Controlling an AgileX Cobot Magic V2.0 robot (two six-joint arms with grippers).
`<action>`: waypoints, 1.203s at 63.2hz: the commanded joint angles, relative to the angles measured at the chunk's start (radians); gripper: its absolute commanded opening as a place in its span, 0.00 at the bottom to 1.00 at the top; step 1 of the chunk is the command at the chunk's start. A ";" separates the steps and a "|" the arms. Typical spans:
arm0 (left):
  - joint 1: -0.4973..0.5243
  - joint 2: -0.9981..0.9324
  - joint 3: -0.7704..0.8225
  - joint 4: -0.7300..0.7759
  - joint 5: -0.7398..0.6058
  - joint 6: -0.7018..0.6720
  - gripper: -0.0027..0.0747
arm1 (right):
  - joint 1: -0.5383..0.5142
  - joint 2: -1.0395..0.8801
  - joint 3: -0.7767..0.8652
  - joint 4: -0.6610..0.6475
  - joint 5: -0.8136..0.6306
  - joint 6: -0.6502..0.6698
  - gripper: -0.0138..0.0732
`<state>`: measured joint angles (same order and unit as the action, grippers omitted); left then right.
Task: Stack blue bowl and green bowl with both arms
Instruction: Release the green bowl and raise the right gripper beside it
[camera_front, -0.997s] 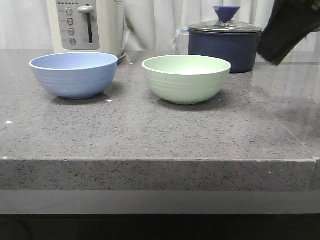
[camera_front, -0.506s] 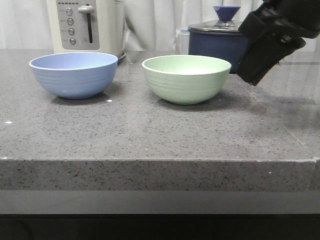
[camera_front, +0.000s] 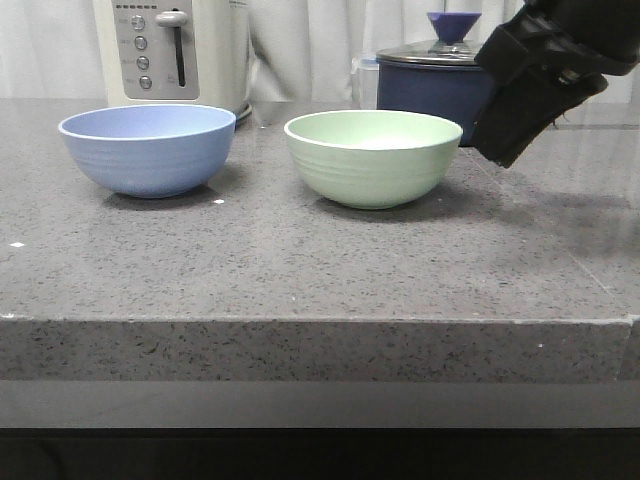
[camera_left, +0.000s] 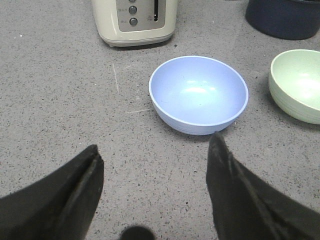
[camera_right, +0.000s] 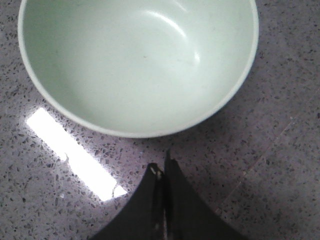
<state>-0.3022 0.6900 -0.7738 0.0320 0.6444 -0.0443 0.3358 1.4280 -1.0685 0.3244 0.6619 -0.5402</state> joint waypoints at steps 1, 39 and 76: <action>-0.008 0.001 -0.034 0.002 -0.071 0.000 0.60 | -0.006 -0.032 -0.023 0.018 -0.054 -0.010 0.09; -0.008 0.001 -0.034 0.002 -0.071 0.000 0.60 | -0.076 0.046 -0.023 0.098 -0.055 0.089 0.09; -0.008 0.001 -0.034 0.002 -0.071 0.000 0.60 | -0.026 0.049 -0.024 0.100 -0.113 0.031 0.09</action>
<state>-0.3022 0.6900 -0.7738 0.0320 0.6444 -0.0443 0.3108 1.5112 -1.0685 0.4035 0.5962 -0.4946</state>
